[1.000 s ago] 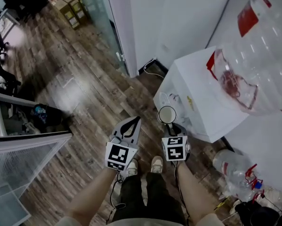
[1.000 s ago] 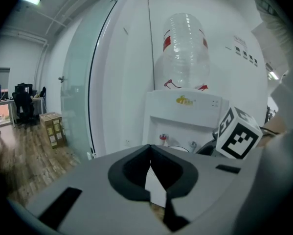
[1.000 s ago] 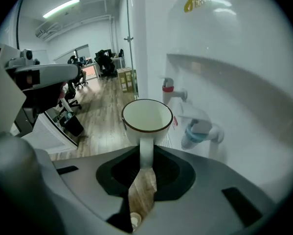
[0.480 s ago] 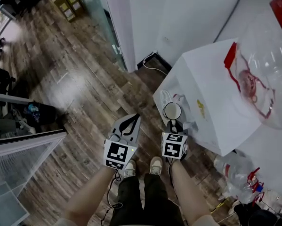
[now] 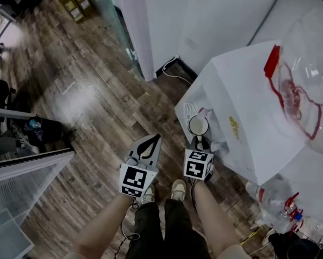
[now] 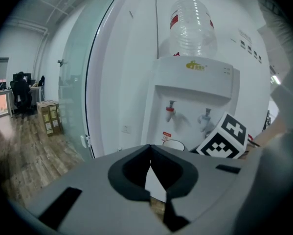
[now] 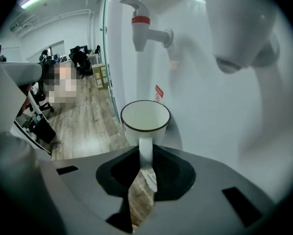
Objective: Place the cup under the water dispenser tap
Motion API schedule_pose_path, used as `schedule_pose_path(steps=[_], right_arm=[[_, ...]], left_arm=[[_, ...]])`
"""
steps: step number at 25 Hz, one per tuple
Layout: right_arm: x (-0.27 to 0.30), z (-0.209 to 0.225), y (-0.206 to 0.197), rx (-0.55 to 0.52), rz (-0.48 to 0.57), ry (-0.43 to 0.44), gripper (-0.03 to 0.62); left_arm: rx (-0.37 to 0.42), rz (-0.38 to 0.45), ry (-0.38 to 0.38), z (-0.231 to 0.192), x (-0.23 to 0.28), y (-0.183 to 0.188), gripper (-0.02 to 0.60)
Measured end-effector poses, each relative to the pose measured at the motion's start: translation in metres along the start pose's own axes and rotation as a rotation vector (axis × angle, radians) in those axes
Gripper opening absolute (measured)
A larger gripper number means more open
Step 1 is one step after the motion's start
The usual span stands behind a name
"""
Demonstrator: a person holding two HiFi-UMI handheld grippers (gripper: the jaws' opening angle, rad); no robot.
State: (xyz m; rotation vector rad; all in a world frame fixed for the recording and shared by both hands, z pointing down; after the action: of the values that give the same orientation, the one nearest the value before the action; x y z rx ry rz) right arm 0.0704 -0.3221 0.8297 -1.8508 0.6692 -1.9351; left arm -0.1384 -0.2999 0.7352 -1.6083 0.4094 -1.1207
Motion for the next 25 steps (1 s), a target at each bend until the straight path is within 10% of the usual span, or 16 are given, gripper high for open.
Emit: schedule_pose_path(steps=[25], right_arm=[[-0.025,-0.004,-0.006,0.098,-0.009,0.025,0.171]], left_arm=[[-0.034,-0.044,-0.051,0.006,-0.008,0.002,0.006]])
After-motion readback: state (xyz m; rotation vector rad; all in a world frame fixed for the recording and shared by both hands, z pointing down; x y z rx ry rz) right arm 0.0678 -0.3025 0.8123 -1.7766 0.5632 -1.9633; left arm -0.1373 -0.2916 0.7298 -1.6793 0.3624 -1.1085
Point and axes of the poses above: the fingertips, and each gripper's own axes: x forward along the fingers, z to its right, y out of its top, the point moved 10 cm from there along -x, backward along the fingers, and after that the axes turned 9 degrees about x, right-handed, at the moved point
